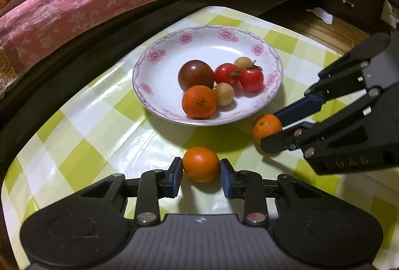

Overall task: Organize fruits
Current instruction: 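Grasp a tangerine with the left gripper while the right grasps another tangerine, then lift both tangerines and carry them over the flowered plate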

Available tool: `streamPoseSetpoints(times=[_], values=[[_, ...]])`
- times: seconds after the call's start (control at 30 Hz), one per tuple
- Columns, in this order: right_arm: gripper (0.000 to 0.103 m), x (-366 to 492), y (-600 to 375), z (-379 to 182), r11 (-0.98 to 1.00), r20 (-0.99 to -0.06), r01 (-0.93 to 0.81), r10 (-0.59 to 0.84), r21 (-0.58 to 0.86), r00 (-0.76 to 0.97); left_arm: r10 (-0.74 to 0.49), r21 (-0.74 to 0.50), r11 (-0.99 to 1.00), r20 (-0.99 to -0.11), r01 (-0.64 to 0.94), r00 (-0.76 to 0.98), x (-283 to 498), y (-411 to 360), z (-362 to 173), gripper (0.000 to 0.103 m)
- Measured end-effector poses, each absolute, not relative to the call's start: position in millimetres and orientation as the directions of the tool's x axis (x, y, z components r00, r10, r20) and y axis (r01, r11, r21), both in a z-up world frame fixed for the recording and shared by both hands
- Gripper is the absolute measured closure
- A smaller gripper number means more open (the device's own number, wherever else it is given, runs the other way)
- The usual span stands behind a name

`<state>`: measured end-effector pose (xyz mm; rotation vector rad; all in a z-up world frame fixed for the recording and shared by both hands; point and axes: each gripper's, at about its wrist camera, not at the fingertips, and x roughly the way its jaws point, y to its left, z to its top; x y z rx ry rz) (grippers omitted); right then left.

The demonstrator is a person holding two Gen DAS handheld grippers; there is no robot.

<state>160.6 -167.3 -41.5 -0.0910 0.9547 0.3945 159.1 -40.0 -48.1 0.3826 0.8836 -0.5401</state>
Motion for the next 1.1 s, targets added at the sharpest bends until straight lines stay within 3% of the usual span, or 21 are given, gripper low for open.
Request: streamPoseSetpoints(times=[0.8, 1.1], values=[[0.078, 144.9, -160.3, -37.0, 0.904, -0.831, -0.423, 0.281, 0.062, 0.479, -0.291, 0.106, 0.758, -0.829, 0.644, 0.478, 128.0, -32.2, -49.1, 0.063], [0.070, 144.2, -160.5, -36.9, 0.900, -0.832, -0.433, 0.279, 0.052, 0.480, -0.292, 0.112, 0.749, -0.829, 0.653, 0.477, 126.1, -32.0, -49.0, 0.060]])
